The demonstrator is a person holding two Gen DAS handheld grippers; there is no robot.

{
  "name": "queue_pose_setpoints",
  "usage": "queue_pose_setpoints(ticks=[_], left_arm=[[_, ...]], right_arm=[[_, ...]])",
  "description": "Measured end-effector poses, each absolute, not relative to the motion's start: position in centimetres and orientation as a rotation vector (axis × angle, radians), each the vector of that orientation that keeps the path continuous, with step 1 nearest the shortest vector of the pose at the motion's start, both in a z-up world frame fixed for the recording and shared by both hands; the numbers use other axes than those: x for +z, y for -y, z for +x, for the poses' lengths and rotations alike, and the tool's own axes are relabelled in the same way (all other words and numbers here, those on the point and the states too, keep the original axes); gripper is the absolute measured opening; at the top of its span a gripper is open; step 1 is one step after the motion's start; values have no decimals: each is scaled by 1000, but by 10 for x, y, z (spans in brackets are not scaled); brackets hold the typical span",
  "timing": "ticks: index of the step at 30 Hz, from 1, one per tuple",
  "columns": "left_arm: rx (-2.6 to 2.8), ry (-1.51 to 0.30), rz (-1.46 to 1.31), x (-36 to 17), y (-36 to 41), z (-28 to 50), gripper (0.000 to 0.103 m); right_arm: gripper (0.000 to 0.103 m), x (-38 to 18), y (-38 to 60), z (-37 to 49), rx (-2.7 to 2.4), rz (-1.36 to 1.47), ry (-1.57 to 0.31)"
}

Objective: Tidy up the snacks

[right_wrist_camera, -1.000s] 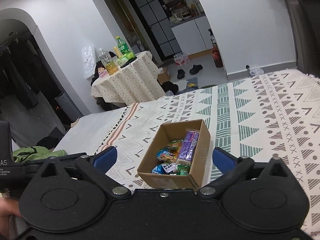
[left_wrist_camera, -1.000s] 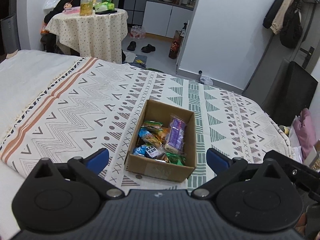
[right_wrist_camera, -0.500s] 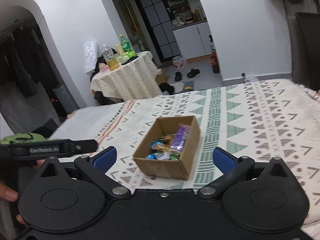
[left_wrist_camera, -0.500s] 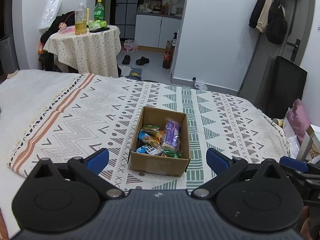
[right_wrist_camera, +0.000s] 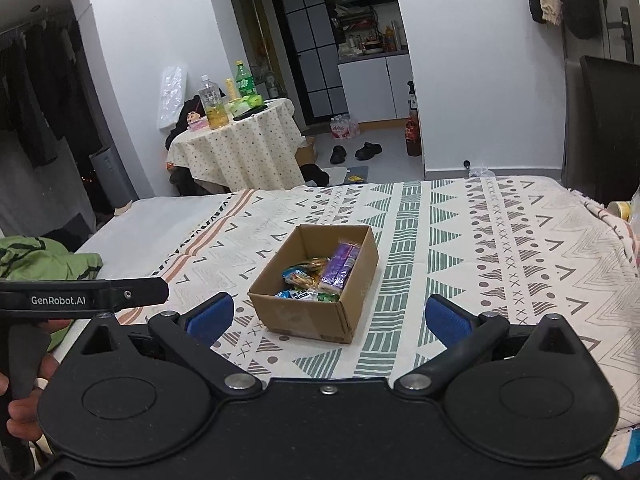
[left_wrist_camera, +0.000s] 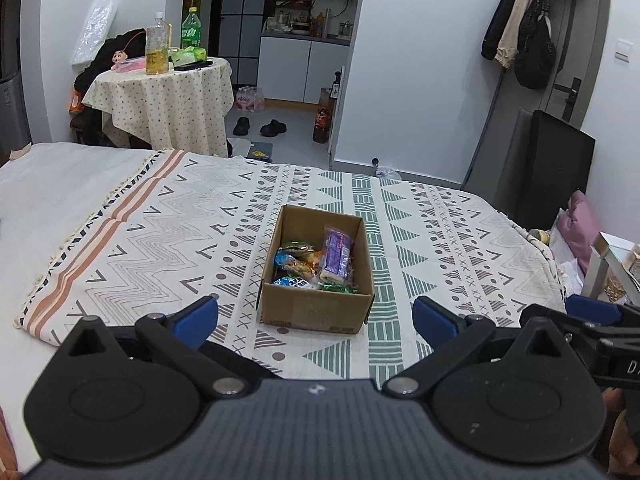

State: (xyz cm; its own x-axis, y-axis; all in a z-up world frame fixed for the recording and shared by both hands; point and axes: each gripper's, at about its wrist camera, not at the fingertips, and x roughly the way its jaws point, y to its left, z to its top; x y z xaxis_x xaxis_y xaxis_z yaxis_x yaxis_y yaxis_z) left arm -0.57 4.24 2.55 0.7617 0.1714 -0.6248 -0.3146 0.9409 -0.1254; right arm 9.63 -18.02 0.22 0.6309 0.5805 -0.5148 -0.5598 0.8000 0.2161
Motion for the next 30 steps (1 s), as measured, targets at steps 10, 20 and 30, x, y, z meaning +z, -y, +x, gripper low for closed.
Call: queue_pose_setpoints(ticks=[10, 20, 30], left_arm=[[256, -643, -195, 25, -42, -27, 103], [256, -630, -197, 28, -42, -36, 103], [263, -627, -200, 29, -46, -36, 103]], right_arm=[[103, 4, 180, 76, 654, 25, -580], [103, 3, 183, 73, 652, 32, -578], [103, 6, 185, 76, 647, 40, -573]])
